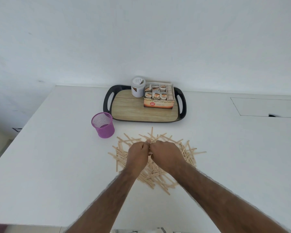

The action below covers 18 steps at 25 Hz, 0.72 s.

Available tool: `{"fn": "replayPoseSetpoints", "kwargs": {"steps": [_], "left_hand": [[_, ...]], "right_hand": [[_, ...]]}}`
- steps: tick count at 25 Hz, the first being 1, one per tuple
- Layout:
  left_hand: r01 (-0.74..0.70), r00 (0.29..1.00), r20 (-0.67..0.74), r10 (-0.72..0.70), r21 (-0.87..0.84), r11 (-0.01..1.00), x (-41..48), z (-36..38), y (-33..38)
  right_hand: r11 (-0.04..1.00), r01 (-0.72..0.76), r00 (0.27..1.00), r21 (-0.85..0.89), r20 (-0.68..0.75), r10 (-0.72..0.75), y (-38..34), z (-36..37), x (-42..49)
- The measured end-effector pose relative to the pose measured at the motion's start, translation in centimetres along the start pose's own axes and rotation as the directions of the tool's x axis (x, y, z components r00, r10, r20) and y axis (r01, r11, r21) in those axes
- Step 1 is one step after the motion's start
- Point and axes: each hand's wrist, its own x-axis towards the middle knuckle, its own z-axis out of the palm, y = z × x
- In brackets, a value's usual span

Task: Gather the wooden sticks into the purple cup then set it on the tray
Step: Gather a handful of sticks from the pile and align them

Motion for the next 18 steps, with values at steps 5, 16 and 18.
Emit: {"fn": "replayPoseSetpoints", "kwargs": {"steps": [5,16,18], "left_hand": [[-0.043,0.991,-0.122,0.052,0.076,0.996,1.2,-1.9,-1.6],[0.234,0.97,0.138,-0.2,-0.761,0.606,-0.5,0.4,-0.9],[0.332,0.943,0.256,-0.213,-0.779,0.532,-0.8,1.1,-0.9]], "right_hand": [[0.718,-0.131,0.981,0.684,0.196,-0.008,1.6,-0.3,-0.6],[0.851,-0.255,0.967,0.46,0.11,0.23,-1.5,1.4,-1.2],[0.86,-0.276,0.961,0.428,0.093,0.262,-2.4,1.7,-1.1]]}}
